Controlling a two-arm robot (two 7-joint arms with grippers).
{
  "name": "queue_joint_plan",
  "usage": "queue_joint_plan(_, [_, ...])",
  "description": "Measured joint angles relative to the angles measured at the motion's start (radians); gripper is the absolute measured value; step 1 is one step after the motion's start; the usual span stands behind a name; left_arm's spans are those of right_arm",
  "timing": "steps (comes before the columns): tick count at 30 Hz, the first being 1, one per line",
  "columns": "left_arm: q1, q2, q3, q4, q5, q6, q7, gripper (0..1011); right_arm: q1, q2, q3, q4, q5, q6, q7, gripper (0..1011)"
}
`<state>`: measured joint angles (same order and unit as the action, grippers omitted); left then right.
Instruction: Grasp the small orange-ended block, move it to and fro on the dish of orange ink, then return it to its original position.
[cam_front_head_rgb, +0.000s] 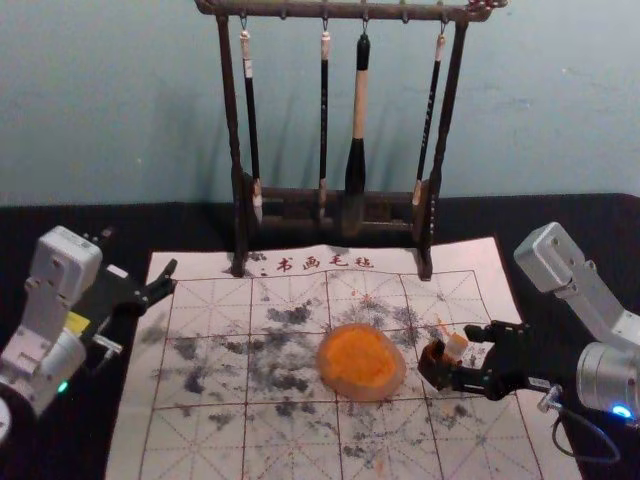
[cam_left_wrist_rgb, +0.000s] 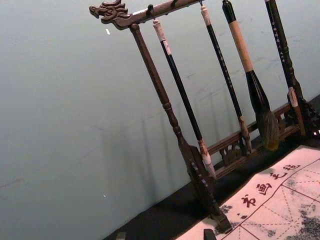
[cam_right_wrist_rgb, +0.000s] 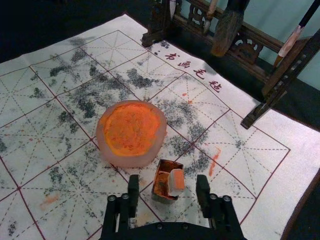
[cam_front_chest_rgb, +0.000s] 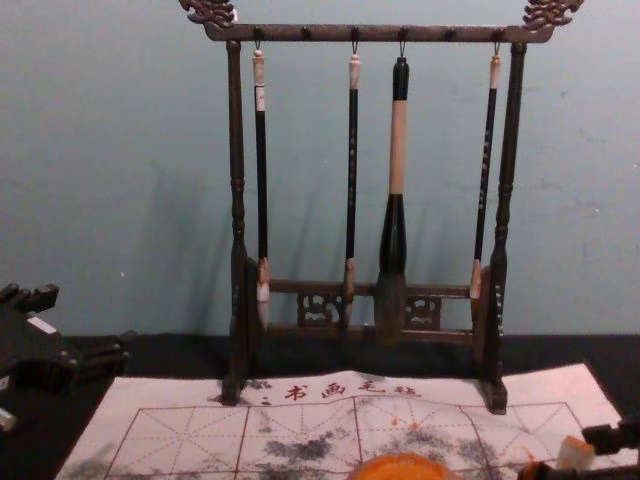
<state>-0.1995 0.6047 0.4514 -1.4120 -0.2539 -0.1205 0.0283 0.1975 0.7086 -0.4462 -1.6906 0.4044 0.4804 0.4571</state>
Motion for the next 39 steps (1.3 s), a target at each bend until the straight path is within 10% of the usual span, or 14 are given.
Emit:
queue_joint_plan(12, [0.0, 0.0, 0.0, 0.0, 0.0, 0.0, 0.0, 1001, 0.0, 0.0, 0.0, 0.0, 0.0, -0.001, 0.0, 974])
queue_joint_plan(18, [0.0, 0.0, 0.0, 0.0, 0.0, 0.0, 0.0, 1001, -0.044, -0.032, 0.053, -0.035, -0.016, -0.094, -0.074, 1002])
queue_joint_plan(26, [0.0, 0.0, 0.0, 0.0, 0.0, 0.0, 0.0, 1001, -0.131, -0.108, 0.145, -0.074, -0.109, -0.253, -0.284, 1002])
queue_joint_plan(39, [0.0, 0.0, 0.0, 0.0, 0.0, 0.0, 0.0, 1001, -0.223, -0.272, 0.197, 0.049, -0.289, -0.304, -0.637, 1002])
